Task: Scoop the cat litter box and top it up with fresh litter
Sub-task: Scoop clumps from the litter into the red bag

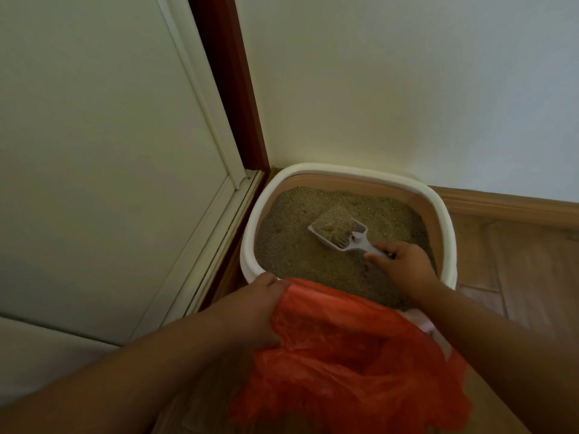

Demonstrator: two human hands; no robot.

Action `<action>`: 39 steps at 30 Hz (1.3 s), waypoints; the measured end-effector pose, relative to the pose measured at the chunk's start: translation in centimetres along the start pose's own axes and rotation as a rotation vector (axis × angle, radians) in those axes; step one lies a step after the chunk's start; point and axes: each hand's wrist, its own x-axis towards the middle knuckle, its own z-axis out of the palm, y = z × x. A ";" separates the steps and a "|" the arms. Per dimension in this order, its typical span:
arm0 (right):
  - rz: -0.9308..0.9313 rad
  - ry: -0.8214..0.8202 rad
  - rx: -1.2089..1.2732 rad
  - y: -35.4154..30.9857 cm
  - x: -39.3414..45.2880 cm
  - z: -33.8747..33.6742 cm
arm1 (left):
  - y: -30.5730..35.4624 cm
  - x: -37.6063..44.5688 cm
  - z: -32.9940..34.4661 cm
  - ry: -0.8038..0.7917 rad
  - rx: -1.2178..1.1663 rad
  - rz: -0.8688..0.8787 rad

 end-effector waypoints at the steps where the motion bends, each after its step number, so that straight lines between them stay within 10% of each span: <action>1: -0.021 0.001 -0.027 0.2 -0.3 -0.9 | 0.3 0.0 0.0 0.001 0.004 0.002; 39: -0.072 -0.100 -0.157 1.4 -7.0 -10.2 | 4.6 -0.5 -1.0 -0.069 0.122 0.023</action>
